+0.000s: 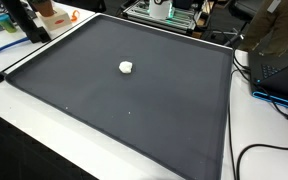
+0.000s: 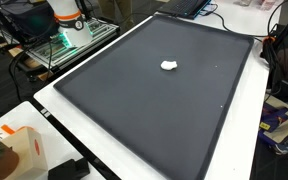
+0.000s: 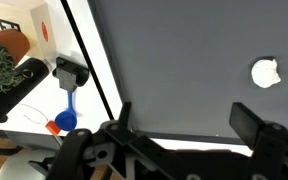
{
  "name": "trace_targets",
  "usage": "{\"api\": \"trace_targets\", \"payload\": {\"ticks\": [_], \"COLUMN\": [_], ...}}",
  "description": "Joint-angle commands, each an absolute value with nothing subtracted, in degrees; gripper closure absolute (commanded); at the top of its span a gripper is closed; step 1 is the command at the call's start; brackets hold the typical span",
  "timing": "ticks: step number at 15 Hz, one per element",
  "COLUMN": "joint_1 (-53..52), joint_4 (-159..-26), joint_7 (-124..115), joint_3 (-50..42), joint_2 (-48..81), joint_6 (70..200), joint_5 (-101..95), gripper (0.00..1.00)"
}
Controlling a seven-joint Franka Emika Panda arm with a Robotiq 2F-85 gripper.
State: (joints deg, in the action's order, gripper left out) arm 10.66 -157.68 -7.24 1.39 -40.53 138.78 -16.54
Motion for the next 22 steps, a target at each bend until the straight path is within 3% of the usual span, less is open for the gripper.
{"api": "trace_targets", "payload": {"ticks": [1,8,15,22], "joint_1": [6.99,2.32,-5.77,-3.98], "joint_4": [-156.12,-155.37,-152.99,-152.42], "joint_7": [-5.11,0.01,1.38,0.25], "joint_3": [3.07,4.00,0.88,4.52], "joint_2": [-33.53,-18.53,0.17,6.72], "joint_6": [143.47,161.27,182.42,186.22], "joint_5": [-15.82,-16.13,-1.46,-1.73], "gripper": [0.00,0.00,0.00,0.00]}}
